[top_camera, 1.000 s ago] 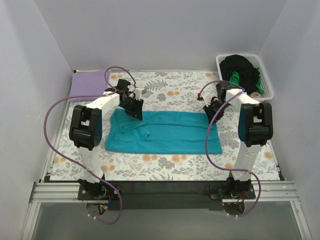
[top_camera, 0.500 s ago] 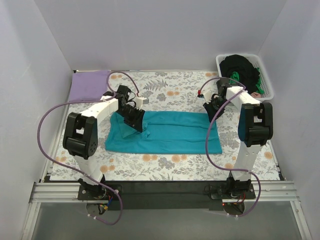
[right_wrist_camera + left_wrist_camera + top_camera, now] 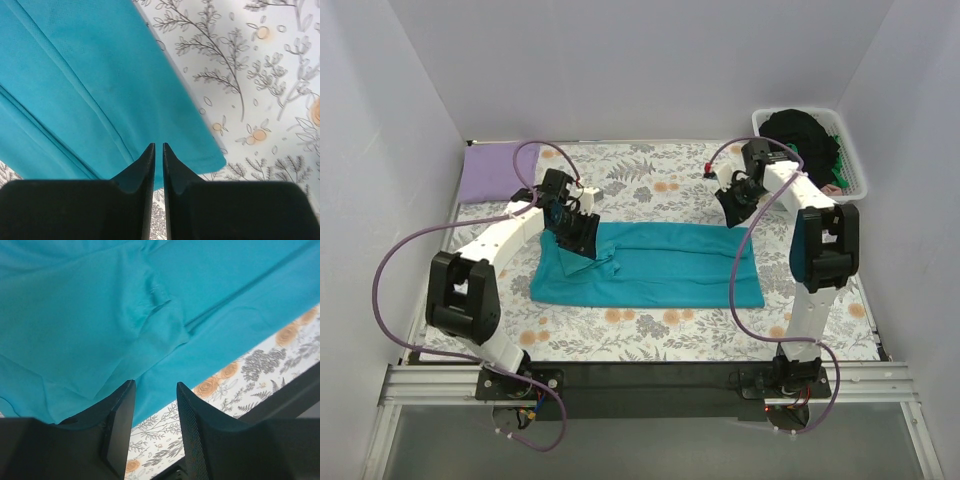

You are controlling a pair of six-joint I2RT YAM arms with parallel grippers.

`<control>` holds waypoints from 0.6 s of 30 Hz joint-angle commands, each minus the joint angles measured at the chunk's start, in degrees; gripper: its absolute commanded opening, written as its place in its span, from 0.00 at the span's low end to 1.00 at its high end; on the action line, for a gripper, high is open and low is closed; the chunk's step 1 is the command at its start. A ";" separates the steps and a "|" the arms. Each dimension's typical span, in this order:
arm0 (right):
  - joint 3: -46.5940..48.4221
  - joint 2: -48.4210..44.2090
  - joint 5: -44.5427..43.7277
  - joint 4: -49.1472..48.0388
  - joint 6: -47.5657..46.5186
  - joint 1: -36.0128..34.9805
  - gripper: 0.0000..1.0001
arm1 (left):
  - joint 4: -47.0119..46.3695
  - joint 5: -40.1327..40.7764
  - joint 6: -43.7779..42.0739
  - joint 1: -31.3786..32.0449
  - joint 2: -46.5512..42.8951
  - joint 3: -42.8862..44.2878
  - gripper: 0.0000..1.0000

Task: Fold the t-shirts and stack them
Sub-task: Fold the tshirt

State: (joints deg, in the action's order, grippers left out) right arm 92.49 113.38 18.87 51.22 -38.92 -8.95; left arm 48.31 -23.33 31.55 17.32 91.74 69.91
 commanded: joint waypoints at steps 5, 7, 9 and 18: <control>-1.77 3.33 -4.19 1.34 0.25 -2.39 0.15 | 0.02 9.88 6.15 -0.36 5.81 -1.27 0.35; -3.80 3.16 -4.72 1.16 -0.37 -2.48 0.15 | -0.41 11.72 6.16 -0.45 8.00 -1.44 0.34; -7.21 2.99 -5.25 0.90 -1.24 -2.48 0.14 | -0.85 13.22 6.07 -0.88 10.72 -1.53 0.33; -23.91 -5.88 -6.21 2.04 -4.06 -8.53 0.13 | -4.19 16.82 1.77 -2.99 29.70 11.97 0.30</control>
State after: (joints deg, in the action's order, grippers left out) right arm 74.54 109.95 13.69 49.98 -40.60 -13.15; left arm 51.37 -11.40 36.49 15.59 112.90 77.56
